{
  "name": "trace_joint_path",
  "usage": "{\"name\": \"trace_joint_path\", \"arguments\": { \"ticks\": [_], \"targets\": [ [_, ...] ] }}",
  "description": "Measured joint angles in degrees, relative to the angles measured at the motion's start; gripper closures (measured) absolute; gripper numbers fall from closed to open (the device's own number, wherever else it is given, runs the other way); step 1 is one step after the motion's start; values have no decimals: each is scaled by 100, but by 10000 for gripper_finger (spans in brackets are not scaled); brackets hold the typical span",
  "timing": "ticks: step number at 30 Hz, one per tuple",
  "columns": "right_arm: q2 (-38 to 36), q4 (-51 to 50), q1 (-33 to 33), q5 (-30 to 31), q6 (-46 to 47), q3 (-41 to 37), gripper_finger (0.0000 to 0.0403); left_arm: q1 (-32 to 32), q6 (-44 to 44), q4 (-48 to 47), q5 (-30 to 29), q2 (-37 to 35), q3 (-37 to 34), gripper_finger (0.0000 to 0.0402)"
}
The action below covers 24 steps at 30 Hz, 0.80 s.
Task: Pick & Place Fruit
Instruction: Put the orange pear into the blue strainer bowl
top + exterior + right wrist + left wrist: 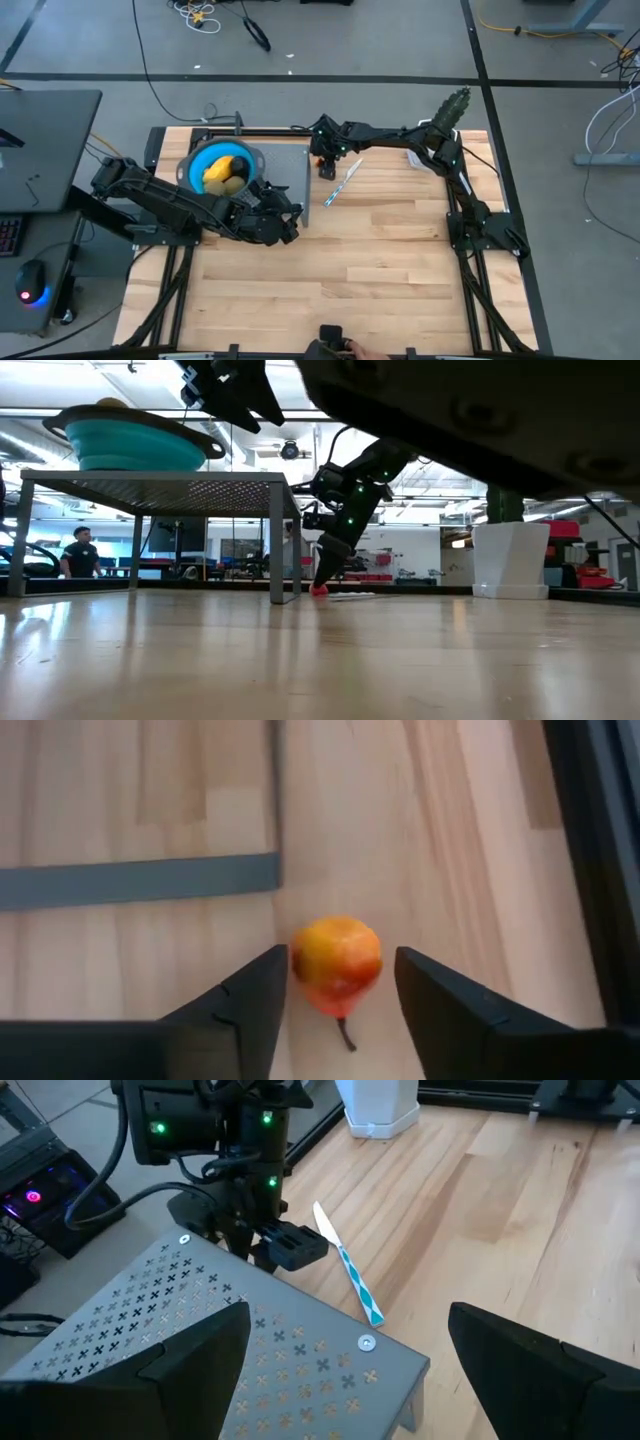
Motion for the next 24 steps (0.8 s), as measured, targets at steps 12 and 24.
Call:
{"name": "trace_joint_path", "arguments": {
  "ticks": [12,24],
  "targets": [
    [-4,-97,124,516,-415,-2,264,-58,-129,-7,10,0,0,52],
    [-482,-727,67,730,-610,-17,265,-105,-79,-24,-6,0,0,52]
  ]
}}
